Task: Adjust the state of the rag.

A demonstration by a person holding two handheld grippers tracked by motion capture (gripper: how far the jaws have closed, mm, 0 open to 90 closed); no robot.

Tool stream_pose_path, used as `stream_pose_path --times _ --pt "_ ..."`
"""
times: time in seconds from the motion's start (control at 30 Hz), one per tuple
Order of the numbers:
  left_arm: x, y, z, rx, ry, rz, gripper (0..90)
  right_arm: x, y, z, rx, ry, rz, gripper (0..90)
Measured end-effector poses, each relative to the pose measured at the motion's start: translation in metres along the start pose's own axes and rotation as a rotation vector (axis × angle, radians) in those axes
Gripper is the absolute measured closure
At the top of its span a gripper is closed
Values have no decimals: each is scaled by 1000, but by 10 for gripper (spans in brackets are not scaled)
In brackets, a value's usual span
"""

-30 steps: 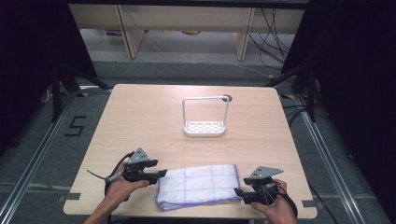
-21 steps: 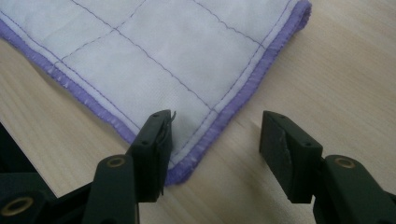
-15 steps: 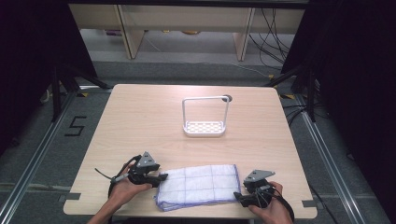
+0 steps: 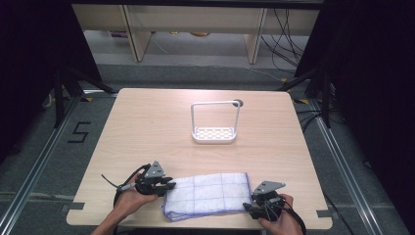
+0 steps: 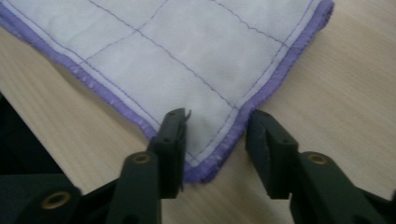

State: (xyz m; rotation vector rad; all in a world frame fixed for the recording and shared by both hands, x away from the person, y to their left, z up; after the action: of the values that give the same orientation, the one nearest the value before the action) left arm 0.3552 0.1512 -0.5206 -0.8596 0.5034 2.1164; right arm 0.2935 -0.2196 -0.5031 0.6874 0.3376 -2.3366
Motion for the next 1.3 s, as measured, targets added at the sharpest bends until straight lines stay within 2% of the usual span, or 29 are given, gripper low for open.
stream_pose_path --times 0.03,0.07,0.1,0.13,0.2,0.23,0.27,0.3,0.33,0.4,0.5,0.53,0.57,0.6,0.67,0.7,0.77,0.8,0.83,0.87,0.9,1.0,1.03,1.1,1.13,1.17,1.2,1.27,1.3 --pt "0 2 0 -3 -4 -10 771 0 -1 0 -7 3 -6 654" --pt "0 3 2 -20 -19 -46 792 1 0 0 -15 12 9 713" --pt "-1 5 3 -29 -32 -67 807 1 0 0 -34 13 3 753" --pt "-1 7 4 -42 -45 -86 818 1 1 0 -46 23 22 786" --pt "2 10 6 -29 -42 -82 827 1 1 -1 -63 32 26 836" --pt "3 9 8 -25 -34 -73 829 0 4 -1 -70 27 50 848" --pt "5 10 9 -23 -25 -62 830 -1 6 -1 -86 21 36 853" --pt "7 12 9 -14 -11 -34 831 -3 10 -2 -104 28 34 857" --pt "8 12 11 -15 -19 -43 831 -4 15 -3 -105 24 51 859" --pt "9 16 14 -10 -27 -49 831 -10 23 -4 -115 16 54 862" --pt "11 27 18 12 -27 -71 831 -25 37 -8 -105 2 64 864" --pt "12 30 19 22 -23 -84 831 -32 44 -10 -91 -13 92 864" --pt "13 36 19 28 -16 -71 831 -40 49 -13 -96 -19 93 864" --pt "13 39 20 29 -16 -91 831 -47 56 -18 -99 -15 108 864" --pt "13 49 20 55 3 -73 831 -64 66 -25 -90 -56 132 864" --pt "12 53 20 58 1 -95 831 -72 70 -29 -80 -62 144 864" --pt "11 66 19 83 10 -110 831 -89 76 -37 -57 -86 160 864" --pt "10 74 18 111 21 -117 831 -97 78 -42 -46 -66 185 864" --pt "9 80 17 120 15 -131 831 -105 80 -46 -44 -67 188 864" --pt "9 86 14 138 26 -125 830 -112 81 -50 -48 -67 184 864" --pt "7 89 12 149 19 -149 830 -118 81 -55 -38 -65 201 864" --pt "3 97 6 170 33 -146 831 -135 81 -64 -40 -60 233 864" --pt "2 100 4 174 36 -137 831 -140 82 -67 -33 -56 257 864" --pt "-1 103 -1 182 44 -145 831 -149 82 -72 -35 -61 267 864" --pt "-3 106 -4 187 46 -139 831 -153 83 -75 -27 -58 288 864" --pt "-5 108 -6 184 36 -152 831 -156 83 -78 -28 -63 288 864" --pt "-7 111 -8 196 42 -152 831 -159 83 -80 -26 -70 289 864" --pt "-10 115 -13 205 45 -167 831 -164 82 -87 -26 -69 325 863" --pt "-12 118 -15 218 44 -162 830 -166 81 -89 -23 -69 323 860"
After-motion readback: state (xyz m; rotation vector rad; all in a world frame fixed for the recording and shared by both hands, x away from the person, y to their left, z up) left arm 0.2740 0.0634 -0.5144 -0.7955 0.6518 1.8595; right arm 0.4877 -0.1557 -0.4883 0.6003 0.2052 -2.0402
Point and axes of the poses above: each handheld gripper's, and its own axes: z roughly backward along the jaws, x roughly out of its underside, y roughly to its right, the point moved 1 cm from there along -z, roughly forward along the jaws, and after that the axes turned 1 degree about z, right-handed, at the moved point
